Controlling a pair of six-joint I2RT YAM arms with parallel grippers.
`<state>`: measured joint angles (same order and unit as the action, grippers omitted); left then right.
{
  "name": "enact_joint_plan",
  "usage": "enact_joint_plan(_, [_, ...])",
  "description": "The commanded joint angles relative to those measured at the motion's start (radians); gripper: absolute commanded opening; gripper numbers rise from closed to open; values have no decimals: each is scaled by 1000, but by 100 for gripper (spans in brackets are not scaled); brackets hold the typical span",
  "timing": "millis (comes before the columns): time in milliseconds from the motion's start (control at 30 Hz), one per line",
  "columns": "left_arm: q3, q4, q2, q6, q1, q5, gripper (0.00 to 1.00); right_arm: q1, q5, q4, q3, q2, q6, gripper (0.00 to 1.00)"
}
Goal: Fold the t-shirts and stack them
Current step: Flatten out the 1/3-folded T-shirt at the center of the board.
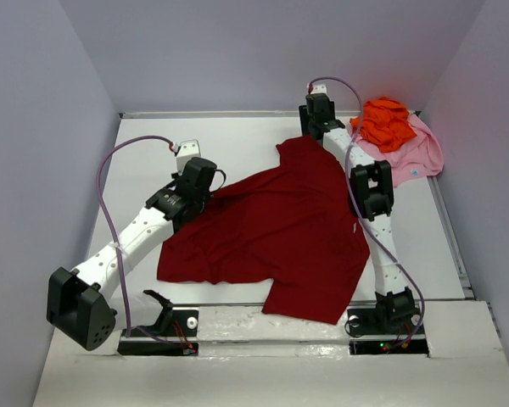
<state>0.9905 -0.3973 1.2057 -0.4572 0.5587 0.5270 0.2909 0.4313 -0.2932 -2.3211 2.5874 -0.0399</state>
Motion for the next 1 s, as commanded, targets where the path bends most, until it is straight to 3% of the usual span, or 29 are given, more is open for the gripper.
enact_joint_plan(0, [-6, 28, -40, 17, -6, -4, 0, -30, 4, 51, 14, -18, 8, 72])
enact_joint_plan(133, [-6, 29, -40, 18, -6, -5, 0, -39, -5, 55, 31, -32, 1, 72])
enact_joint_plan(533, [-7, 34, -54, 22, -6, -12, 0, -49, -239, -43, 20, -26, 147, 71])
enact_joint_plan(967, [-10, 38, -57, 23, -6, -21, 0, -58, -290, -73, 26, -1, 173, 71])
